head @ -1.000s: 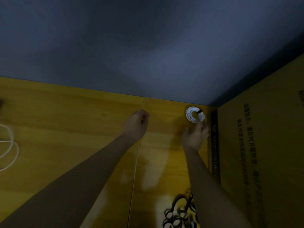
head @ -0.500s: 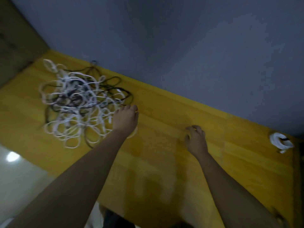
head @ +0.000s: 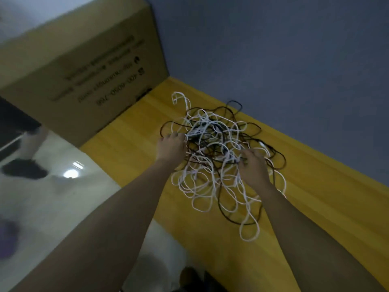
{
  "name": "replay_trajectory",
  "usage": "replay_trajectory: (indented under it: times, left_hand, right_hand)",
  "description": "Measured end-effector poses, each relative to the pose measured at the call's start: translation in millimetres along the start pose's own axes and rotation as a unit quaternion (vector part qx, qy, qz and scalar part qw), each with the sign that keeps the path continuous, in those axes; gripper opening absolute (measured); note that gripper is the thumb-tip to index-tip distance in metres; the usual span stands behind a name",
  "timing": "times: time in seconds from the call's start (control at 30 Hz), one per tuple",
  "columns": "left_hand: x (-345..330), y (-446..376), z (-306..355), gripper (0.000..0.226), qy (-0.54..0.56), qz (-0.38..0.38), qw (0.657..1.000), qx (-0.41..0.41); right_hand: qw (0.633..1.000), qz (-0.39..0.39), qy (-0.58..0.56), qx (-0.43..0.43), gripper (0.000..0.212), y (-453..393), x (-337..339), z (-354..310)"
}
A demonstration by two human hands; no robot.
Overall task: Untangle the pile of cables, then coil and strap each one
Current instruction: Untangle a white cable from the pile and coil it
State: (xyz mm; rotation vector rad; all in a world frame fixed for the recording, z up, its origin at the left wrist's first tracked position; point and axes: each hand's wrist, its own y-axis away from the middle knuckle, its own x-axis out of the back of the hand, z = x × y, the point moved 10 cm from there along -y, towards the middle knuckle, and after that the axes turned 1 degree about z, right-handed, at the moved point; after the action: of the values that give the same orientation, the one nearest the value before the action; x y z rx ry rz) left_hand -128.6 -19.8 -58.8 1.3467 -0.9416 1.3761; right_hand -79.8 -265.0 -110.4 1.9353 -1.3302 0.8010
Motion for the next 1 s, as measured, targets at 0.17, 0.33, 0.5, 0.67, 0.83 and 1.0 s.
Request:
replay_trajectory:
  times: [0.17,0.33,0.5,0.67,0.83,1.0]
  left_hand:
    - [12,-69,-41,0.031,-0.009,0.012,1.000,0.019]
    - [16,-135,-66,0.034,0.002,0.018,0.999,0.031]
    - [5,-195,-79,0.038,-0.003,-0.004,1.000,0.003]
    - [-4,-260,-90,0.040,0.013,-0.011,0.998,-0.057]
    - [-36,-319,-104,0.024,-0.018,-0.100,0.983,-0.155]
    - [-46,-338,-112,0.022,0.078,-0.153,0.956,-0.239]
  right_hand:
    - [0.998,0.031,0.003,0.046,0.034,-69,-14,-55]
    - [0.996,0.014,0.028,0.081,0.036,-133,-28,-92]
    - [0.995,0.020,0.045,0.085,0.034,-175,-43,-118]
    - [0.995,0.057,0.060,0.063,0.034,-211,-61,-136]
    - [0.996,0.060,0.063,-0.012,0.041,-250,-91,-153]
    - [0.998,-0.016,0.031,-0.051,0.052,-283,-141,-188]
